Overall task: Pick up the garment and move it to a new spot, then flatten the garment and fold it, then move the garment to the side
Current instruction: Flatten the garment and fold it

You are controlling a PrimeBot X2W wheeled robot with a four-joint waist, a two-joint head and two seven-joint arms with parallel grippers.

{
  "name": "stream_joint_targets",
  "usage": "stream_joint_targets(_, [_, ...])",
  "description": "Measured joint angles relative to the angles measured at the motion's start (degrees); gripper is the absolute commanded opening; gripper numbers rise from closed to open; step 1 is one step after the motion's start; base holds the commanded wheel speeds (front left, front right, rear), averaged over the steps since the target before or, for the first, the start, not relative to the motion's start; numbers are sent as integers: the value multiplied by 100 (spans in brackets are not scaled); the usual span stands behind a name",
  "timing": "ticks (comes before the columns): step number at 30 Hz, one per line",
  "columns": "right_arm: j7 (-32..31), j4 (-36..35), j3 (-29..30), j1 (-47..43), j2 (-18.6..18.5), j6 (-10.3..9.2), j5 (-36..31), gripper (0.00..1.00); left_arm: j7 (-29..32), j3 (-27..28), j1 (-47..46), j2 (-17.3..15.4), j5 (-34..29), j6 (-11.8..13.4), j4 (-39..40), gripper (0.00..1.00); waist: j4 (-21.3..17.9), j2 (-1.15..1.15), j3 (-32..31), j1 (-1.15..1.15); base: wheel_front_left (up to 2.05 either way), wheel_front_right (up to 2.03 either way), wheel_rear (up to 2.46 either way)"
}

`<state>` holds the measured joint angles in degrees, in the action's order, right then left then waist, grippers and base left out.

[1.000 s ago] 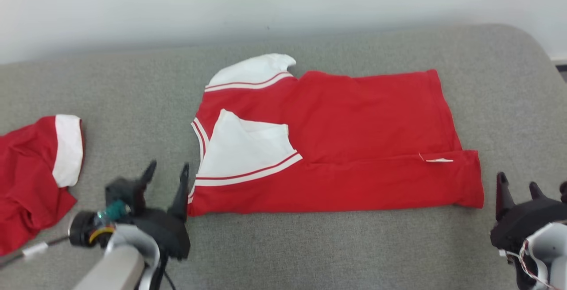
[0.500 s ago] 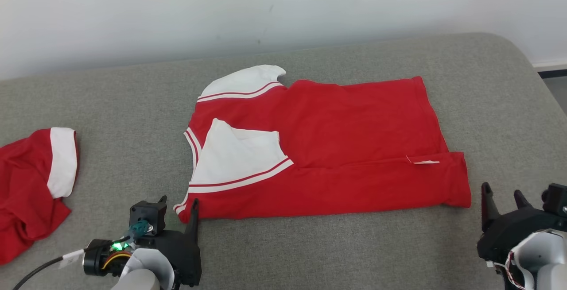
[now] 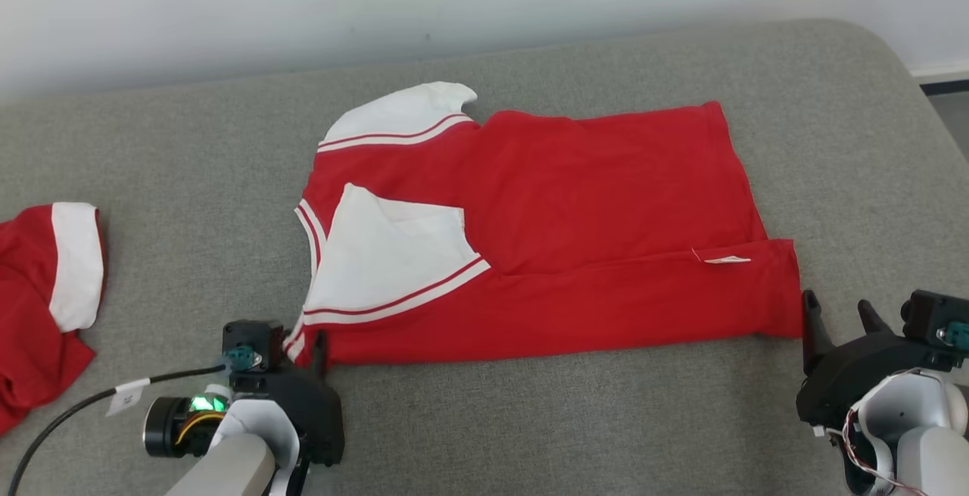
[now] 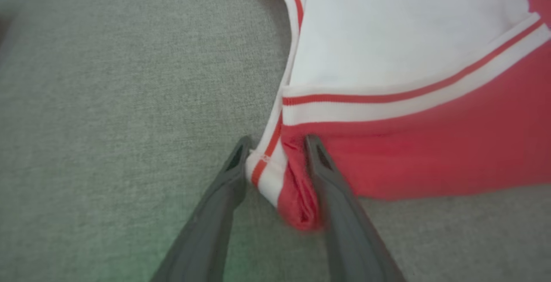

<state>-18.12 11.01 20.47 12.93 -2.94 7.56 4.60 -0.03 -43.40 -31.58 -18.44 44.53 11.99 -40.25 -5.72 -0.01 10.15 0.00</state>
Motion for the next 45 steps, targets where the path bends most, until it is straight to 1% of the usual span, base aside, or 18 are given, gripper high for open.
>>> stream_joint_targets(1, [-5, -20, 8, 25, 0, -1, -52, 100, 44, 1, -21, 2, 23, -27, 22, 0, -1, 0, 37, 0, 0, 0, 0])
stream_joint_targets(9, [-461, 110, -53, 311, -1, -1, -371, 100, -38, 3, -14, -48, 25, 20, 282, 0, 30, 0, 315, 0, 0, 0, 0])
stream_joint_targets(11, [-642, 250, -75, 413, -3, -1, -453, 100, -44, 5, -13, -54, 26, 31, 343, 0, 53, 0, 366, 0, 0, 0, 0])
stream_joint_targets(13, [-786, 461, -64, 519, 4, 0, -670, 100, -73, 4, -16, -49, 26, 36, 420, 0, 99, 0, 430, 0, 0, 0, 0])
stream_joint_targets(18, [-1036, 914, -16, 702, -8, -1, -911, 100, -90, 3, -39, -18, 35, 29, 480, 0, 185, 0, 498, 0, 0, 0, 0])
stream_joint_targets(22, [-1059, 1161, -30, 814, -29, -1, -794, 100, -125, 5, -42, 14, 53, 29, 489, 0, 240, 0, 500, 0, 0, 0, 0])
stream_joint_targets(23, [-1027, 1190, -57, 823, -34, -1, -766, 25, -131, 4, -40, 16, 66, 29, 491, 0, 246, 0, 490, 0, 0, 0, 0])
stream_joint_targets(24, [-1009, 1210, -79, 821, -34, -1, -766, 0, -142, 5, -36, 18, 74, 29, 493, 0, 248, 0, 477, 0, 0, 0, 0])
stream_joint_targets(28, [-916, 1196, -11, 781, 2, -1, -732, 0, -199, 44, 68, 12, 133, 35, 572, 0, 245, 1, 382, 2, 0, 0, 0])
stream_joint_targets(34, [-920, 925, 380, 463, 15, 2, -821, 0, -134, -12, 516, -53, 222, 70, 955, 0, 270, 2, 149, 2, 0, 0, 0])
stream_joint_targets(39, [-1105, 510, 625, 96, 20, 2, -747, 0, 4, -110, 964, -104, 314, 220, 1473, 0, 317, 2, -62, 2, 0, 0, 0])
stream_joint_targets(45, [-1359, 132, 726, -297, 15, 2, -716, 0, 289, -241, 1424, -242, 412, 401, 2151, 0, 345, 2, -251, 1, 0, 0, 0])
